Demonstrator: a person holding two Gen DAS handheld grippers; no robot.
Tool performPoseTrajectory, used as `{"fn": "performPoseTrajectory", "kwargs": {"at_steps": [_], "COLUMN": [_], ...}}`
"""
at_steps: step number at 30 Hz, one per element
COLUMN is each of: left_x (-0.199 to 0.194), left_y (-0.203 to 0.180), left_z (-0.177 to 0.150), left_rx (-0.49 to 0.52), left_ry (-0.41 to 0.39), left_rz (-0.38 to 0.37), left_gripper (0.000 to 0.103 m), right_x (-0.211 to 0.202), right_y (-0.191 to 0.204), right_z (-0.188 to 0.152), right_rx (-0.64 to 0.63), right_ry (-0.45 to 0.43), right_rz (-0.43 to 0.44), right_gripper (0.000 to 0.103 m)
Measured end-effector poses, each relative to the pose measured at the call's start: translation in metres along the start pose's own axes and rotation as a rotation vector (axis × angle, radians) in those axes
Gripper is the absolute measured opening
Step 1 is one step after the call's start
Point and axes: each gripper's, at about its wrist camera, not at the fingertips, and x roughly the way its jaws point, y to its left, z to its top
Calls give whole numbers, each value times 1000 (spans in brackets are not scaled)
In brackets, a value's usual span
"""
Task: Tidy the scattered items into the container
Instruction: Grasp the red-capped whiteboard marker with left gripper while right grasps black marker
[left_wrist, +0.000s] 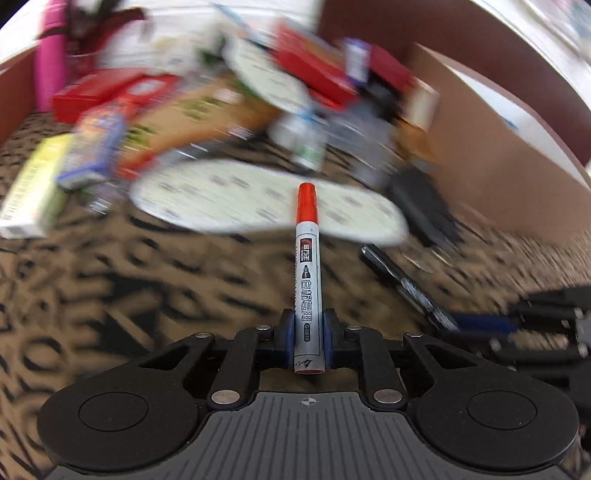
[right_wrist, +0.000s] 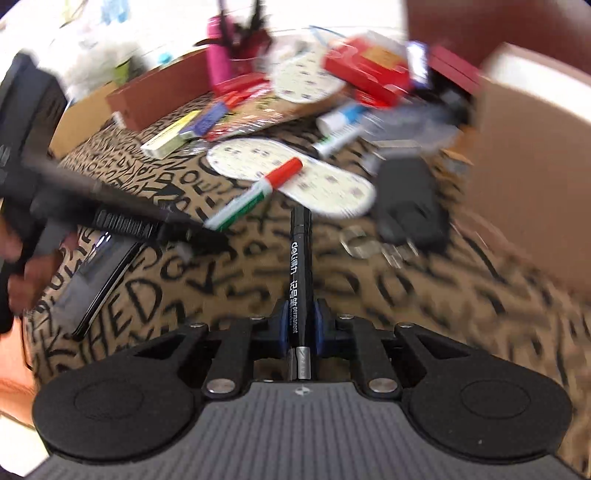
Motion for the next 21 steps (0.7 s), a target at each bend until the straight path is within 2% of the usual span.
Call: {"fn": "performPoseTrajectory", "kwargs": {"at_steps": [2, 4, 6, 7, 10, 14, 16, 17, 18, 19, 20, 21], "left_x": [-3, -4, -4, -2, 5, 18, 20, 21, 22, 22, 21, 20], "left_y": [-18, -31, -40, -43, -47, -54, -58, -60, -63, -63, -63, -61], "left_z": [-10, -13, -11, -9, 1, 5, 4, 3, 3, 3, 3, 3], "left_rx": [18, 20, 28, 30, 34, 71, 86, 109, 129, 131, 118, 103], "left_ry": [5, 1, -24, -33, -20, -14, -21, -25, -28, -28, -24, -19], "left_rz": [-30, -23, 33, 57, 65, 114, 130, 143, 151, 147, 131, 115], "left_gripper": [13, 31, 57, 59, 61, 67, 66, 43, 28, 22, 10, 10], "right_x": [-13, -20, -22, -21, -16, -6, -3, -2, -1, -1, -1, -1], "right_y": [-4, -5, -6, -7, -7, -6, -7, -7, -7, -7, -7, -7], "right_z": [-12, -19, -19, -16, -9, -4, -4, -4, -4, -4, -4, -3], "right_rx": [33, 37, 32, 33, 18, 11, 14, 14, 12, 10, 10, 11], "right_ry": [1, 1, -2, -2, -5, 0, -3, -4, -3, -2, -1, -1], "right_rz": [-1, 1, -2, -7, -16, -25, -26, -30, -32, -34, -36, -40], "right_gripper": [17, 17, 17, 18, 23, 23, 23, 21, 21, 20, 19, 18]}}
